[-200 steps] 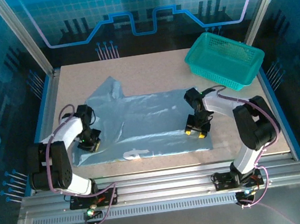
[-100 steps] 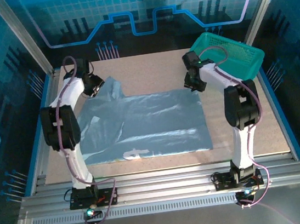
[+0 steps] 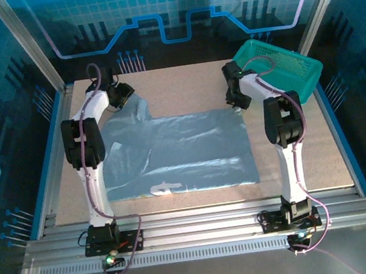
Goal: Fold and stack the t-shirts
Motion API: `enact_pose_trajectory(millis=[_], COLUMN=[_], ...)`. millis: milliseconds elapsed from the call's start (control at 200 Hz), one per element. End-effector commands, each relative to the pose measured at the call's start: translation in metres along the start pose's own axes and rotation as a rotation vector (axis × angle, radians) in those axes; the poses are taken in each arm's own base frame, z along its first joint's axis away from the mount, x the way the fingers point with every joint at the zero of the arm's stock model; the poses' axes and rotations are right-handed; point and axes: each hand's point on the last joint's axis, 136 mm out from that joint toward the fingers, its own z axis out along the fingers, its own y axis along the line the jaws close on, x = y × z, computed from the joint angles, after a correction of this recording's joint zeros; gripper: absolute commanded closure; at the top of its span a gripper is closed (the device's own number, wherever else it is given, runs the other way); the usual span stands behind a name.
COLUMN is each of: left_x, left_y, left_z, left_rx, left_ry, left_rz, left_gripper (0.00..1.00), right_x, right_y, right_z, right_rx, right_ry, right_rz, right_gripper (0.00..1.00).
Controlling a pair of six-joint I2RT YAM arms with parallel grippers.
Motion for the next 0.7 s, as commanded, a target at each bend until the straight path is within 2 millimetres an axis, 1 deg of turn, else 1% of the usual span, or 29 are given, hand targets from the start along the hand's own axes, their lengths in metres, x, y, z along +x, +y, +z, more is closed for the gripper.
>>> enact_pose_trajectory(millis=[0, 35, 75, 90, 160, 210, 255, 360, 445, 505, 585, 645, 695], left_x=[-0.005, -0.005, -0.006, -0.006, -0.008, -0.010, -0.012, -0.013, -0.010, -0.008, -0.005, -0.002, -0.001], left_y=[0.005, 0.006, 0.003, 0.002, -0.005, -0.010, -0.015, -0.024, -0.026, -0.024, -0.019, -0.016, -0.015], left_z=[0.005, 0.004, 0.003, 0.002, -0.006, -0.013, -0.020, -0.032, -0.035, -0.037, -0.038, -0.039, -0.041], left_rx=[-0.016, -0.017, -0.009, -0.005, 0.017, 0.035, 0.052, 0.085, 0.089, 0.081, 0.063, 0.057, 0.055], left_ry=[0.009, 0.008, 0.007, 0.006, -0.001, -0.013, -0.026, -0.041, -0.027, -0.019, -0.009, 0.000, 0.002], left_rz=[0.001, -0.005, -0.005, -0.006, -0.012, -0.016, -0.013, -0.011, -0.004, 0.009, 0.020, 0.022, 0.024], left_gripper=[0.51, 0.51, 0.51, 0.51, 0.51, 0.51, 0.50, 0.50, 0.50, 0.50, 0.50, 0.50, 0.50], right_x=[0.026, 0.027, 0.019, 0.019, -0.001, -0.015, -0.028, -0.053, -0.071, -0.080, -0.087, -0.091, -0.090], right_y=[-0.014, -0.016, -0.017, -0.017, -0.008, -0.011, -0.018, -0.032, -0.044, -0.052, -0.061, -0.061, -0.053], right_z=[0.018, 0.016, 0.007, 0.005, -0.017, -0.029, -0.035, -0.037, -0.039, -0.038, -0.036, -0.038, -0.044], right_rx=[0.057, 0.062, 0.060, 0.055, -0.040, -0.049, -0.040, -0.031, -0.025, -0.024, -0.019, -0.029, -0.059], right_ry=[0.117, 0.112, 0.067, 0.053, -0.057, -0.101, -0.112, -0.133, -0.151, -0.150, -0.137, -0.139, -0.147], right_rz=[0.015, 0.017, 0.022, 0.017, 0.004, -0.001, 0.001, 0.006, 0.030, 0.053, 0.066, 0.051, 0.021], right_gripper=[0.60, 0.61, 0.61, 0.61, 0.57, 0.56, 0.56, 0.56, 0.56, 0.56, 0.56, 0.56, 0.56])
